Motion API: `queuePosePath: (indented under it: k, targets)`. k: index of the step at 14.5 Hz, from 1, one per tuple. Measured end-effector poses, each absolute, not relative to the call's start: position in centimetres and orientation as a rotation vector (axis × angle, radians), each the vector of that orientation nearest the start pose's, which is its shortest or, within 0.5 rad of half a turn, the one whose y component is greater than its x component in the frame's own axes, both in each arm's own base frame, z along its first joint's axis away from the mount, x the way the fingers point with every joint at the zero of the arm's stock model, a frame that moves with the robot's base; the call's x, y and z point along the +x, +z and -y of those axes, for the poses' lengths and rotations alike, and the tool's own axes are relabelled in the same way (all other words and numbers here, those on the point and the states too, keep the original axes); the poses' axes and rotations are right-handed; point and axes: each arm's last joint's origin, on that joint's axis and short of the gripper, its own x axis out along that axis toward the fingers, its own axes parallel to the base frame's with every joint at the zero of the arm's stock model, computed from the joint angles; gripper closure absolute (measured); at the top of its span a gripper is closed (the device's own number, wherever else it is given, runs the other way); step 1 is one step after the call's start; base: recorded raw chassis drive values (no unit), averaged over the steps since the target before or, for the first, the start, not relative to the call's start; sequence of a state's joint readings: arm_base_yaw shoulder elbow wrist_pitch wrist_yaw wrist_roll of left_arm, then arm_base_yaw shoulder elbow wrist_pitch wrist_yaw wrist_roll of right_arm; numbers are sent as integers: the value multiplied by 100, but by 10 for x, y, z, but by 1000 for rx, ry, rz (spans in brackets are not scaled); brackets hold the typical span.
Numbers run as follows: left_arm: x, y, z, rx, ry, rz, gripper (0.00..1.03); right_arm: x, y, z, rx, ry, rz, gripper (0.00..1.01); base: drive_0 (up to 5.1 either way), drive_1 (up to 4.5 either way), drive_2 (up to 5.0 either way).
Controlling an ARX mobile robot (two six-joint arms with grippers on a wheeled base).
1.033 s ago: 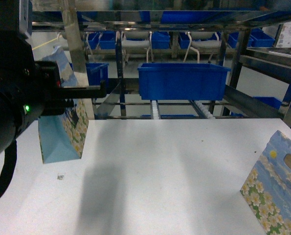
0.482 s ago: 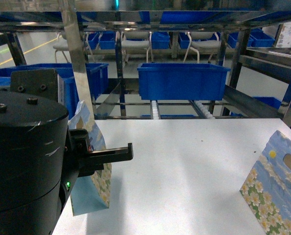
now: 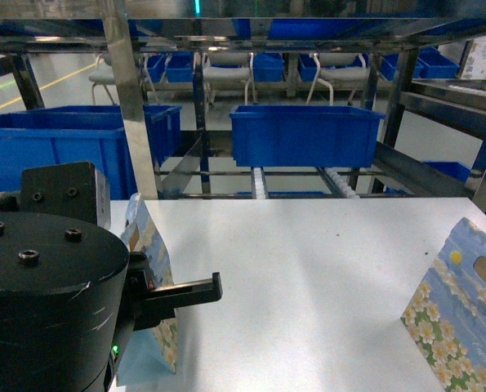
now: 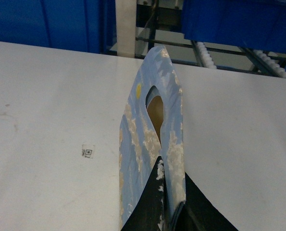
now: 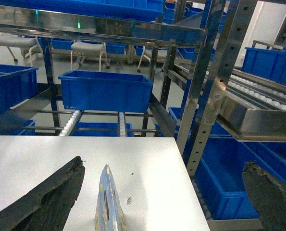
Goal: Move flower gift bag to table near conveyor
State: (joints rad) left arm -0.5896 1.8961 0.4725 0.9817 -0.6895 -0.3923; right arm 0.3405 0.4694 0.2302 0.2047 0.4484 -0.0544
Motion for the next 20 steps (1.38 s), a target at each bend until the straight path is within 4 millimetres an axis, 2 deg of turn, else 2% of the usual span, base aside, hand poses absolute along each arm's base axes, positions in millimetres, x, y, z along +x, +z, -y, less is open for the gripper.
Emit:
queuePosePath:
  k: [1,3,4,7,8,11,15,20]
  targets:
    - [240,81,140,-142,122,-330,94,127,220,-32,-67,-107,-34,3,0,0,0]
    - [239,80,134,-149,104,-341,67,127,220,-32,-68,-107,-34,3,0,0,0]
    - [241,86,125,-163,115,-323,51,127,220,-32,-68,-107,-35,3,0,0,0]
    - [249,117,106,-195,108,-227,13,127,220,-32,-68,-107,-35,3,0,0,0]
    - [251,128,98,-195,108,-197,3,127,220,-32,-68,-107,-35,3,0,0,0]
    - [251,168,62,-199,132,-108,5,127,220,-32,-68,-107,-35,3,0,0,0]
    - [230,222,22,-97,167,9,5,127,220,-32,-68,-107,-35,3,0,0,0]
    - [220,233,16,-69,162,19,5,127,220,-32,-68,-107,-35,3,0,0,0]
